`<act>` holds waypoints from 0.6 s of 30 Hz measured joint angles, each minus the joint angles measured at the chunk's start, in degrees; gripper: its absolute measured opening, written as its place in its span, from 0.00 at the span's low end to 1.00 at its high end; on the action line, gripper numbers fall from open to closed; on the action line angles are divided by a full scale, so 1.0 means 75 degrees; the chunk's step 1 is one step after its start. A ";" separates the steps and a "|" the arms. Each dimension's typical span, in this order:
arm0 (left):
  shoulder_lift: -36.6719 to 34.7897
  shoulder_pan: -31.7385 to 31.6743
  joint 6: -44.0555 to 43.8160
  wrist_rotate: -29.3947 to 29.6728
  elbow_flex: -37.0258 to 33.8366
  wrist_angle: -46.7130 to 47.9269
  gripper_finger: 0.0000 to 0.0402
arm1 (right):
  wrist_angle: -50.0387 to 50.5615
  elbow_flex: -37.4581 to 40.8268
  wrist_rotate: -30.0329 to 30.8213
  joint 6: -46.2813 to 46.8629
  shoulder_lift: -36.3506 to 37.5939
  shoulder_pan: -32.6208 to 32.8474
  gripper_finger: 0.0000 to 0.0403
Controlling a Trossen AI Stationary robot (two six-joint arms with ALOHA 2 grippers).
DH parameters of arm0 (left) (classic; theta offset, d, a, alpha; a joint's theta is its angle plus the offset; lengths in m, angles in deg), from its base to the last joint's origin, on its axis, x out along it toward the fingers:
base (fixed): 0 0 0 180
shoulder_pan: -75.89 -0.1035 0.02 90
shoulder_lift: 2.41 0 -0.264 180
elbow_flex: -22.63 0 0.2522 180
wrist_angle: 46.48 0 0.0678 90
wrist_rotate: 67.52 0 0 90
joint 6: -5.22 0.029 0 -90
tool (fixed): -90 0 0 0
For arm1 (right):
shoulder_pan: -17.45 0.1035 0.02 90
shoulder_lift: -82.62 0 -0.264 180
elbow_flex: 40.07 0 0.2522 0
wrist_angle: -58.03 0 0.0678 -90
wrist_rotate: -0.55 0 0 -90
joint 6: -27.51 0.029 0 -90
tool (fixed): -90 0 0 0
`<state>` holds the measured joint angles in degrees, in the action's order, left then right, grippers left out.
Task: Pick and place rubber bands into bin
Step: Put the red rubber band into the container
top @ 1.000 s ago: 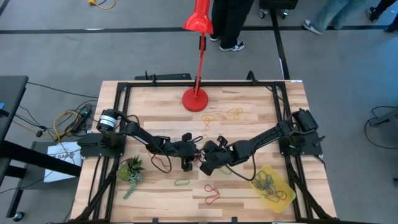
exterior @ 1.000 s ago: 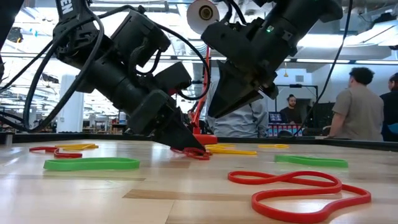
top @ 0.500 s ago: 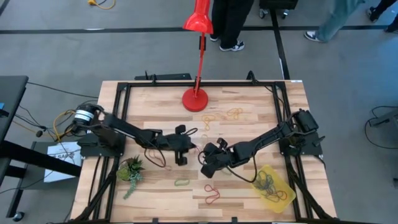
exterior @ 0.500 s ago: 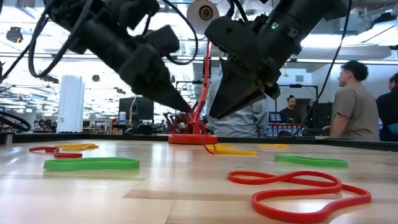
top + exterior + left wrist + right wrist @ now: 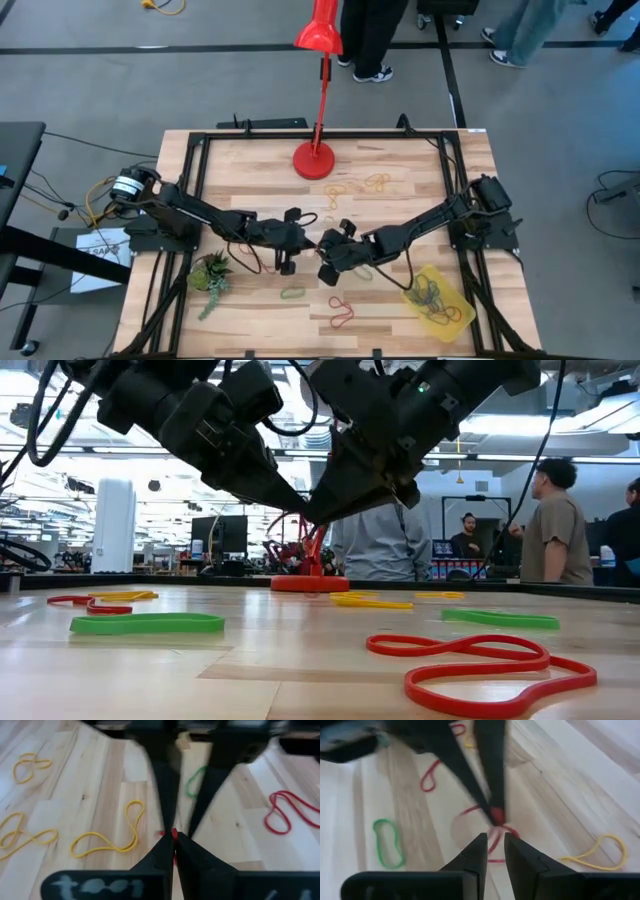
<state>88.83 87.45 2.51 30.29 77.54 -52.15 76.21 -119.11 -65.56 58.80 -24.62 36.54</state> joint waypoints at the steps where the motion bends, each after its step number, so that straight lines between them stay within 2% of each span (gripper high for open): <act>1: -0.0001 0.0021 0.0027 0.0000 0.0000 -0.0005 0.00 | 0.0024 0.0000 0.0005 0.0000 0.0000 0.0003 0.15; 5: -0.0003 0.0143 0.0131 0.0005 0.0000 -0.0094 0.00 | 0.0035 0.0000 0.0006 -0.0035 0.0000 0.0000 0.15; 9: -0.0009 0.0240 0.0162 -0.0414 0.0006 -0.0161 0.00 | 0.0035 0.0000 0.0008 -0.0045 0.0000 -0.0004 0.15; 18: -0.0012 0.0299 0.0340 -0.0460 0.0009 -0.0434 0.00 | -0.0049 0.0000 0.0022 -0.0055 0.0000 -0.0009 0.15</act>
<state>88.74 89.69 5.06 26.84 77.61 -55.41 75.84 -119.11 -65.40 58.38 -24.62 36.47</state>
